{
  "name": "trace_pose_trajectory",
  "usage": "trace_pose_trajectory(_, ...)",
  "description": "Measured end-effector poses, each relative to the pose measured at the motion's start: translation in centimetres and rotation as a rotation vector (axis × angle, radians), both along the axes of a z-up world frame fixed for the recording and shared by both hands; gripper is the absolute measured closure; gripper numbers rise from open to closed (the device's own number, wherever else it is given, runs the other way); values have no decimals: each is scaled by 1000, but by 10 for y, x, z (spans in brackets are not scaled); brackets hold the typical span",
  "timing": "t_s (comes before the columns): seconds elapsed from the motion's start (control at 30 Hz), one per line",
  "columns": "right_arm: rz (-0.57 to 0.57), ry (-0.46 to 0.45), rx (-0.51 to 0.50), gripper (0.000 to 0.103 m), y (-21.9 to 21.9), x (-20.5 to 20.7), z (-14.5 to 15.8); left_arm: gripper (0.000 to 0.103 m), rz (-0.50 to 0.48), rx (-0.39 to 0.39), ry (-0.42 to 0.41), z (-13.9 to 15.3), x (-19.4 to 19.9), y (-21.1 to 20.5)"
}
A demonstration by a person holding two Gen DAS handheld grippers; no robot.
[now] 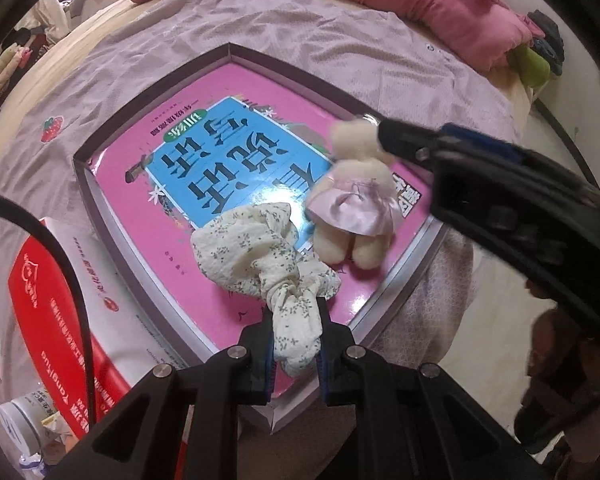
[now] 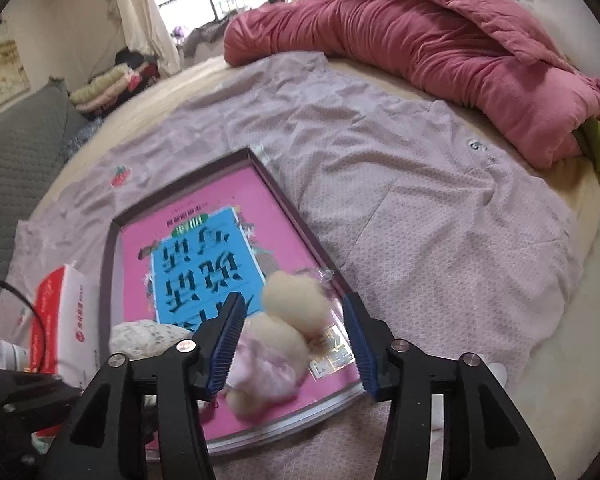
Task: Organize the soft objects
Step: 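Open both grippers to drop the scrunchie and teddy bear onto the tray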
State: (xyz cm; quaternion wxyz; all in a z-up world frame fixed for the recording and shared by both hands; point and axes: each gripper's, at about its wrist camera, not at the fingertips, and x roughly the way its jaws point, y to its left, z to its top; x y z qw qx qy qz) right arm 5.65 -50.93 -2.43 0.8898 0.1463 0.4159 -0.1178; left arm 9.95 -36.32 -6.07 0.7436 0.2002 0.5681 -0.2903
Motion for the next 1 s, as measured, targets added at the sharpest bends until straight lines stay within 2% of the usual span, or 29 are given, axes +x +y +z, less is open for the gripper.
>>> trace_pose_trajectory(0.17,-33,-16,22,42,-10,-16,5,86,9,6,33,-8,3,-2)
trace_pose_trajectory(0.3,-50,-31,0,42,-15,-34,12,86,14,14,32,-10,3,-4)
trace_pose_trajectory(0.4,-61,-35,8,36,-20,-45,15,84,18,10,40,-10,4,-4)
trace_pose_trajectory(0.6,-57,-28,-13,34,-23,-54,18,73,36,-12,55,-6,6,0)
trace_pose_trajectory(0.67,-61,-26,-9,34,-23,-55,18,63,46,-21,56,-4,8,3)
trace_pose_trajectory(1.0,-61,-25,-13,33,-19,-56,23,49,80,-84,51,14,13,19)
